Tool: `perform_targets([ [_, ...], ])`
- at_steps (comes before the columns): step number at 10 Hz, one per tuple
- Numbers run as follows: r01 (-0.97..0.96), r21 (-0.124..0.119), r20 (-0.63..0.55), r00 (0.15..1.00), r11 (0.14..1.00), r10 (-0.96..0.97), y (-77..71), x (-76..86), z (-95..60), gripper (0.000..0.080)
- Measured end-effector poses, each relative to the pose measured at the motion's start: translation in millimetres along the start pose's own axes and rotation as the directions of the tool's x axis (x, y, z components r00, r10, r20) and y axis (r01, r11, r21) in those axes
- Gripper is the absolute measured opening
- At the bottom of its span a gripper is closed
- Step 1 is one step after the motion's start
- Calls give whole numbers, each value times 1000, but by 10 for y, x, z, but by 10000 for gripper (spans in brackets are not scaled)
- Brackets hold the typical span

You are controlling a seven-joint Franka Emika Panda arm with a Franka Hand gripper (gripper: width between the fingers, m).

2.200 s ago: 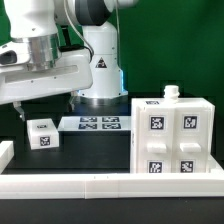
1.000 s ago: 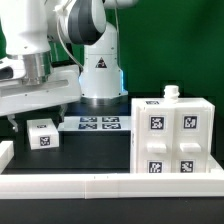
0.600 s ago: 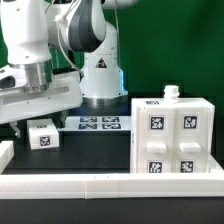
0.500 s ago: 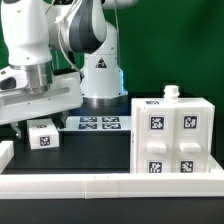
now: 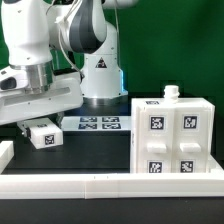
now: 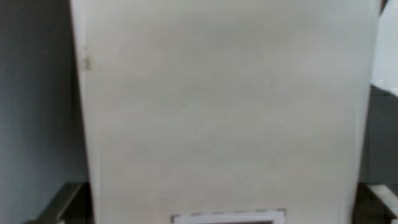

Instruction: Assemble cabinet

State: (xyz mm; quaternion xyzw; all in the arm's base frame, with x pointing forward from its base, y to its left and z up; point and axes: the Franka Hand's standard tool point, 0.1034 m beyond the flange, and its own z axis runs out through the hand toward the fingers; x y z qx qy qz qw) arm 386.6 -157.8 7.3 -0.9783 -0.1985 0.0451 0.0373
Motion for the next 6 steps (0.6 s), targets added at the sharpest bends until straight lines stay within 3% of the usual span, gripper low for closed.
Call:
perform_targets([
  [2,3,10,7,1000,1000,-4,-17,14,-20,557],
  [3,11,23,10,1000,1000,-11,-51,96,-158,557],
  [6,3,15,-17,1000,1000,-3,-332,430,-650,557],
])
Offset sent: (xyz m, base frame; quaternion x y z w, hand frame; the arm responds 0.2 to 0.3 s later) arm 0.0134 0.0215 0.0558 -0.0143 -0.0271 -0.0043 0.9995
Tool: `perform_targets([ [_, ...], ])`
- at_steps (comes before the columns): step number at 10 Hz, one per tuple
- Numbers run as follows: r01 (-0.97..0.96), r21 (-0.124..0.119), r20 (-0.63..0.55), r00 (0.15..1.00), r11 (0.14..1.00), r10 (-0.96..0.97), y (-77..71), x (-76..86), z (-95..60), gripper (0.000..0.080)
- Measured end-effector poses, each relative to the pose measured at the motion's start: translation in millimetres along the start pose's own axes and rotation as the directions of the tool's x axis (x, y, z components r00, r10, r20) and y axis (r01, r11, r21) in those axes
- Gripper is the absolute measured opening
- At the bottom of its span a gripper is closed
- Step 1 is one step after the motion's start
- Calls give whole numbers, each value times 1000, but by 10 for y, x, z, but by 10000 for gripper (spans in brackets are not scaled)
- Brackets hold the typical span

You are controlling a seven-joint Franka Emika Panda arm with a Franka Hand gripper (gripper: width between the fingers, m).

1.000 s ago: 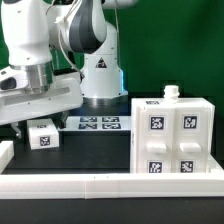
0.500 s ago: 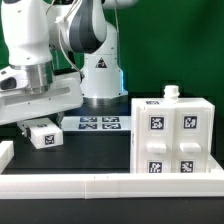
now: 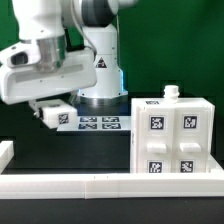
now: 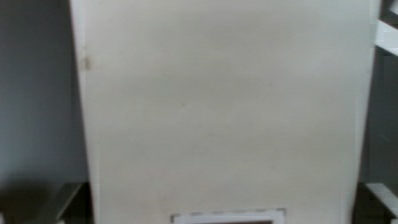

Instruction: Assemble cabinet

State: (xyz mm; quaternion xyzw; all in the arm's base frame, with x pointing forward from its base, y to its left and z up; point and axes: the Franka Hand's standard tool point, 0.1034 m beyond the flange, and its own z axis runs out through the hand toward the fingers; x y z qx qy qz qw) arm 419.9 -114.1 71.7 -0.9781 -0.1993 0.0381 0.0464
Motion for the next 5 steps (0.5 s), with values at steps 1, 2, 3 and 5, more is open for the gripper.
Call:
perform_targets([
  [1,4,2,-3,1000,1000,-4,-86,99,-115,557],
  [2,1,14,4,1000,1000,-1,-187,202,-238,558],
  [3,-44,28,16,999,999,43,-313,318,-364,558],
  [5,-123,28,21,992,992,122,-644,670,-635,558],
])
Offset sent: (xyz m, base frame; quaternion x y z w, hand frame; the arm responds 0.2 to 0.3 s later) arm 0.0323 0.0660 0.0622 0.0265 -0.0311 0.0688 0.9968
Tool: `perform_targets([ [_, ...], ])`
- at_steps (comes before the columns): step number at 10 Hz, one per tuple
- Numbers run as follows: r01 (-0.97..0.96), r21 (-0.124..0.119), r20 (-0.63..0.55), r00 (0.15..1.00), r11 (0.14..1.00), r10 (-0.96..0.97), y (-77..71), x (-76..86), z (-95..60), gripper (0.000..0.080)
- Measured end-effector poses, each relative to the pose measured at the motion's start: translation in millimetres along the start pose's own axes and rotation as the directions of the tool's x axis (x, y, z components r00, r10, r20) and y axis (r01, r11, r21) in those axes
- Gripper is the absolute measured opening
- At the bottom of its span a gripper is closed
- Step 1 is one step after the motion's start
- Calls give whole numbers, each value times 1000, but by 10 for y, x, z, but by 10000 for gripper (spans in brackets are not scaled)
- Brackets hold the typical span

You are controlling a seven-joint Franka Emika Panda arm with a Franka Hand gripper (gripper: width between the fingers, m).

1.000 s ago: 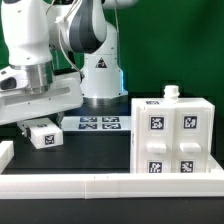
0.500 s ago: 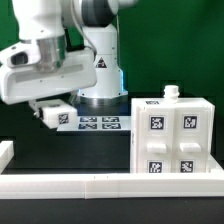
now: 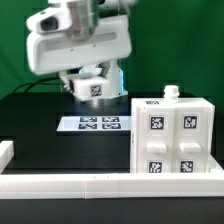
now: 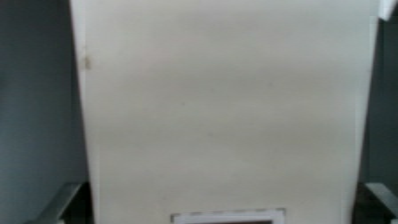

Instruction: Assemble cabinet

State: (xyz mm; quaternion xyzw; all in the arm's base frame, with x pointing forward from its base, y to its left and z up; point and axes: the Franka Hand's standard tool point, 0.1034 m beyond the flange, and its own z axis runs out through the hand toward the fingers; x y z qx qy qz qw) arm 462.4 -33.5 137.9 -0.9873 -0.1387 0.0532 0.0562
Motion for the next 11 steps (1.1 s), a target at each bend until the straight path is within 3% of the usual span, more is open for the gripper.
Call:
perform_targets([
  [1,6,-2,0,1000,1000,-6,-78,66,23,558],
  [2,-6,9,23,1000,1000,6,-12,-23,162,558],
  [6,-4,10,26,1000,1000,4,-24,-14,169,558],
  [7,-4,14,33,999,1000,4,-108,38,106,558],
  [11,3,9,23,1000,1000,-3,-585,608,-367,558],
])
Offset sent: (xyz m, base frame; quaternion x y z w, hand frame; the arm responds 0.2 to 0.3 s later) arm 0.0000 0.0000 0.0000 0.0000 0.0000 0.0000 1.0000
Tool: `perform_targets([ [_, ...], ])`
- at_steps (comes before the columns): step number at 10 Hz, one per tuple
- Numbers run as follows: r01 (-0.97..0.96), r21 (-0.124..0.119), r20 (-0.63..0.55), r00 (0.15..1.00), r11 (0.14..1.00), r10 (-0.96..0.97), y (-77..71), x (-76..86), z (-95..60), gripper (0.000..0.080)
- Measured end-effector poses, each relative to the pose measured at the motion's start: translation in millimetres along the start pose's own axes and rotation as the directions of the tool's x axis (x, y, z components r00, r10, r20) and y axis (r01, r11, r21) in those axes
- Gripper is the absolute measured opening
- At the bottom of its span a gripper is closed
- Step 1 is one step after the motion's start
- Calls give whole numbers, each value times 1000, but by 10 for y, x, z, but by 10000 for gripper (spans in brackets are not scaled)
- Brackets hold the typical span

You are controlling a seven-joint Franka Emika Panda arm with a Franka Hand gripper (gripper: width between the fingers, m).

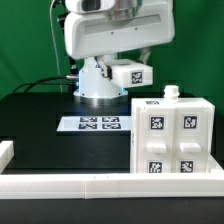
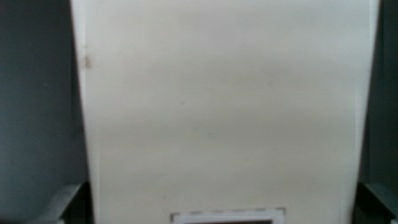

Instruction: Assemble cabinet

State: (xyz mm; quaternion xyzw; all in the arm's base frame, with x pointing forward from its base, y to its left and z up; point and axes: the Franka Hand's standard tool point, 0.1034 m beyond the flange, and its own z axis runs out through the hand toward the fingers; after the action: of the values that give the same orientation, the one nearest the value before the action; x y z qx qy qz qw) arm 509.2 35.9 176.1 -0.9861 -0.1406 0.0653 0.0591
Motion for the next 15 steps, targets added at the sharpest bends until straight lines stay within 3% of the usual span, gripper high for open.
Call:
perform_targets([
  [1,35,-20,-14,999,999,-36,-49,93,-72,558],
  [4,29,-18,-6,1000,999,-30,-27,58,-30,558],
  [6,57,-14,-7,998,998,-57,-37,134,-21,558],
  [10,109,-8,-24,994,994,-109,-174,753,-163,558],
  [11,116,-11,-32,993,993,-116,-195,819,-179,558],
  [15,117,-9,-25,993,993,-118,-178,790,-137,558],
])
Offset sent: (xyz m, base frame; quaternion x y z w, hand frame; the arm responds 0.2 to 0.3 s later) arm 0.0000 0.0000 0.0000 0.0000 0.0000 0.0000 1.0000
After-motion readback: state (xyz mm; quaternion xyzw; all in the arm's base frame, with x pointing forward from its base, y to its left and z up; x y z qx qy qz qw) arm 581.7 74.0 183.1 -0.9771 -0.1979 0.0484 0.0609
